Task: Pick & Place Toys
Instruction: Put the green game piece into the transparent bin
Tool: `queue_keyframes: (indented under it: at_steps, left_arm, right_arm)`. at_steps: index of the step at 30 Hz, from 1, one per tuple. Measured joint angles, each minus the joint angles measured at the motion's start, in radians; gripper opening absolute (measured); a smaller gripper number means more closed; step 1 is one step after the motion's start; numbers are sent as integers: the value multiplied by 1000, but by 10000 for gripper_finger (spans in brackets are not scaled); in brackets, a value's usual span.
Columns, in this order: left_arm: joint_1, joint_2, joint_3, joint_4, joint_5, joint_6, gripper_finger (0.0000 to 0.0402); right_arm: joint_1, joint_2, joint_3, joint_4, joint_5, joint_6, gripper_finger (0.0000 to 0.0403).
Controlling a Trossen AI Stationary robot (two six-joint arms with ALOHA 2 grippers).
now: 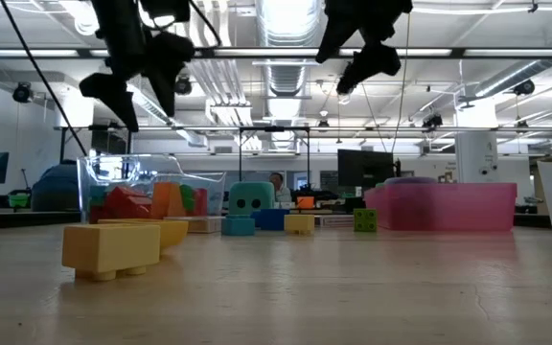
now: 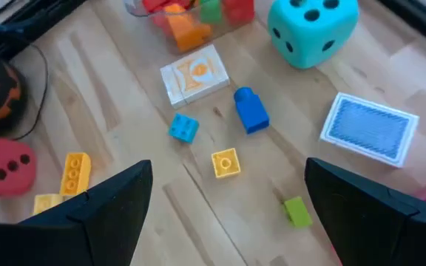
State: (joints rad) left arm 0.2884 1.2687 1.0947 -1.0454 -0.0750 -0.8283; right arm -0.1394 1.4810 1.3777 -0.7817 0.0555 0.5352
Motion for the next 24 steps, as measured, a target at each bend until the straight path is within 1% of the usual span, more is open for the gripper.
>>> queue_keyframes:
  at_steps: [3, 10, 16, 19, 24]
  left_arm:
    - [-47, -19, 1, 4, 0, -15, 367]
    - [-154, -25, 1, 34, 33, -17, 367]
    - [-270, -37, 1, 71, 47, -17, 367]
    - [-325, -62, 1, 90, 46, -25, 367]
    - [-373, -106, 0, 134, 43, -44, 367]
  right_arm:
    - [-41, 23, 0, -4, -50, -101, 348]
    - [-47, 129, 0, -46, -59, -422, 348]
    - [-51, 242, -3, -122, -56, -558, 345]
    - [-54, 270, -15, -122, -60, -602, 333]
    - [-60, 305, -53, -106, -63, -664, 288]
